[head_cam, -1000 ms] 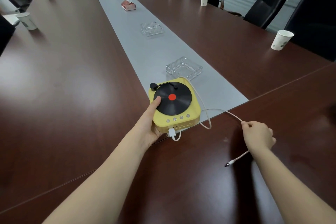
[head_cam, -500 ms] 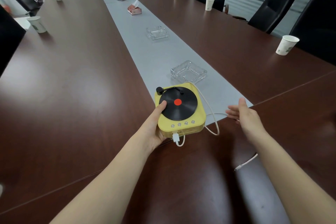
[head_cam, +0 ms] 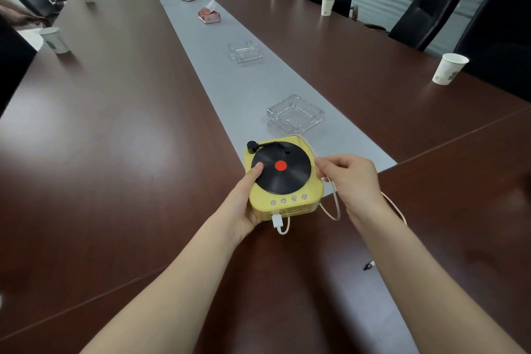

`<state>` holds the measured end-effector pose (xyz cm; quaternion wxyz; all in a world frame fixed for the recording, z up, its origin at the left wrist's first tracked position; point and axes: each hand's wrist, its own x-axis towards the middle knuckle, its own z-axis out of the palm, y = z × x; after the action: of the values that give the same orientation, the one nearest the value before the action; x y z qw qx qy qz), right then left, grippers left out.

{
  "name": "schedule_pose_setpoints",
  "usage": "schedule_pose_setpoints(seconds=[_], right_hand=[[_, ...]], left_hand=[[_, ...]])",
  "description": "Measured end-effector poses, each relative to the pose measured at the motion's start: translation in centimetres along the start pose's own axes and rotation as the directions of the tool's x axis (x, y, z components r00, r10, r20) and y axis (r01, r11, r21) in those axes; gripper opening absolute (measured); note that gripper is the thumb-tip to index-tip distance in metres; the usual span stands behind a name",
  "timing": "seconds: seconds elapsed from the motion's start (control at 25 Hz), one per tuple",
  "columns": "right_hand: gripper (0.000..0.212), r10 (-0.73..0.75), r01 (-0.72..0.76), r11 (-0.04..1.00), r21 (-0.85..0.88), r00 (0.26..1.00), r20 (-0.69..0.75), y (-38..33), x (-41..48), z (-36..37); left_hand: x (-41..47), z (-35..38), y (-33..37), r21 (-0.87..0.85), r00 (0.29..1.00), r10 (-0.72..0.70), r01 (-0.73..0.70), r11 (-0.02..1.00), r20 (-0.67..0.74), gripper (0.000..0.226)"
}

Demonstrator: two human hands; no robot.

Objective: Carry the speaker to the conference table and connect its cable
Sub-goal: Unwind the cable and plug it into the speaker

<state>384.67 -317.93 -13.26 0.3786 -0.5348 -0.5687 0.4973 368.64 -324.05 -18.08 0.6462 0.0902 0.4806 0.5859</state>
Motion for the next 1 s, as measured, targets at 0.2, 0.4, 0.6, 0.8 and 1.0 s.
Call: schedule_pose_setpoints(seconds=[0.2, 0.4, 0.6, 0.8, 1.0], right_hand=[[0.023, 0.063, -0.058, 0.998, 0.035, 0.986, -0.157, 0.5, 1.8, -1.5], [0.012, 0.162, -0.148, 0.986, 0.072, 0.950, -0.268, 3.4, 4.6, -4.2], [0.023, 0.187, -0.247, 0.960, -0.132, 0.916, -0.355, 7.8, 4.1, -5.8], [0.025, 0.067, -0.335, 0.730, -0.595, 0.903, -0.425, 11.3, 3.0, -7.5], [0.022, 0.107, -0.437, 0.680, -0.589, 0.854, -0.509, 12.2, 1.9, -9.0]], left_hand=[[0.1, -0.6, 0.0, -0.010, 1.000, -0.002, 0.002, 1.000, -0.012, 0.032], [0.2, -1.2, 0.3, -0.061, 0.999, 0.025, -0.027, 0.998, -0.021, 0.028], [0.0, -1.1, 0.6, -0.105, 0.999, 0.036, -0.038, 0.994, -0.020, 0.031], [0.0, -0.9, 0.6, -0.124, 0.999, 0.025, -0.028, 0.992, -0.028, 0.030], [0.2, -1.1, 0.3, -0.127, 0.999, 0.023, -0.027, 0.991, -0.032, 0.030]])
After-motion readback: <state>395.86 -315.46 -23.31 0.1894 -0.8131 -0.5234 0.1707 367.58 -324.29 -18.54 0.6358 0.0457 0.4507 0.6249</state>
